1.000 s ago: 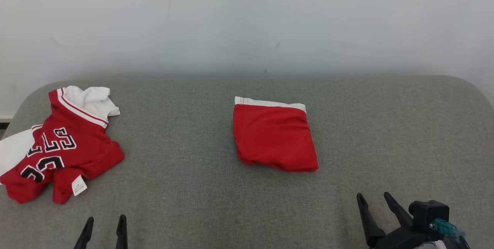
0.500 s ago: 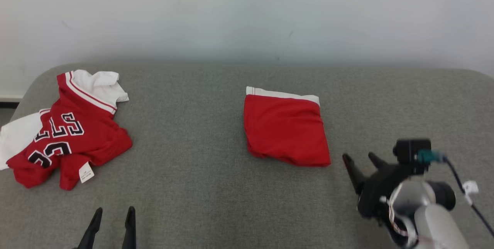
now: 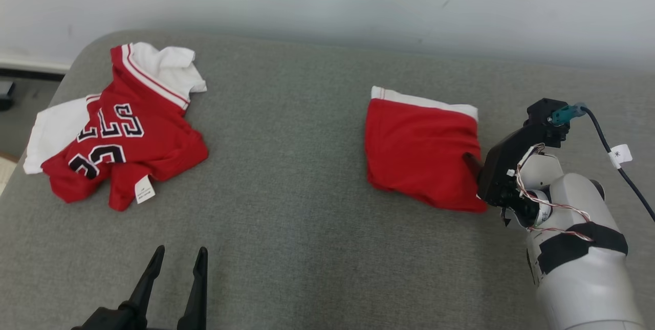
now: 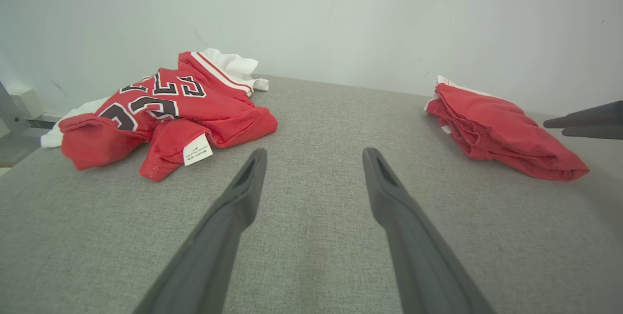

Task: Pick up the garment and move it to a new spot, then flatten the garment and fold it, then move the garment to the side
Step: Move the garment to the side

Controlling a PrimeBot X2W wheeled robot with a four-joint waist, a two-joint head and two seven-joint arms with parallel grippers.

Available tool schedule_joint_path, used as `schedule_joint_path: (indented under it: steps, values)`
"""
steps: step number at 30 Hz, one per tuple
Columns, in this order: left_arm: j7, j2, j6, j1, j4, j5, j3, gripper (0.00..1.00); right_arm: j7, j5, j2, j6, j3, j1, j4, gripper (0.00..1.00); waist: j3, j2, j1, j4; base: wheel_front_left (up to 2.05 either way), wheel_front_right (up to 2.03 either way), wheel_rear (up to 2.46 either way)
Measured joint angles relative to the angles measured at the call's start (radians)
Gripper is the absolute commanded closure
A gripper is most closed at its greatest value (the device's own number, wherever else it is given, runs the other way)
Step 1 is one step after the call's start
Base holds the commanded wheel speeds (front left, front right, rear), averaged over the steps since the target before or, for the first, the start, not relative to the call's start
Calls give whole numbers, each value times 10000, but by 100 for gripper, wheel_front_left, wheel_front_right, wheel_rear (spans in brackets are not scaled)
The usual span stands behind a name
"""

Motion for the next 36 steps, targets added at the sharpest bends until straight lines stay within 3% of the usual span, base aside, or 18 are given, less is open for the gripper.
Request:
schedule_joint_path:
  steps: [6, 12, 13, 15, 16, 17, 27, 36]
  values:
    - [-90, -113, -79, -292, 209, 27, -102, 0, -393, -1308, -2, 0, -932, -755, 1574, 0, 441, 0, 1, 452, 0, 0, 0]
    - [-144, -127, -81, -337, 374, 29, -102, 0, -882, -1584, -19, 0, -1329, -1380, 2844, 0, 707, 0, 0, 647, 0, 0, 0]
    - [-146, -123, -79, -360, 391, 29, -96, 0, -957, -1582, -23, 0, -1367, -1492, 3045, 18, 716, 0, 0, 630, 0, 0, 0]
    - [-159, -117, -79, -462, 416, 29, -92, 0, -1066, -1595, -35, 0, -1400, -1649, 3429, 80, 713, -1, -1, 568, 0, 0, 0]
    - [-174, -113, -79, -485, 418, 29, -84, 0, -1141, -1601, -33, 0, -1404, -1727, 3603, 80, 711, -1, -1, 531, 0, 0, 0]
    - [-176, -109, -77, -484, 428, 29, -81, 0, -1235, -1662, -38, 0, -1381, -1765, 3749, 100, 710, -2, -1, 488, 0, 0, 0]
    - [-242, 42, -33, -494, 416, 6, 150, 0, -2021, -2499, -59, 15, -1398, -1867, 3969, 100, 763, -1, -1, -192, 0, 0, 0]
    - [-263, 274, 6, -564, 136, -81, 359, 0, -2180, -3179, -2061, 15, -748, -1081, 3160, 100, 974, -1, -1, -906, 0, 0, 0]
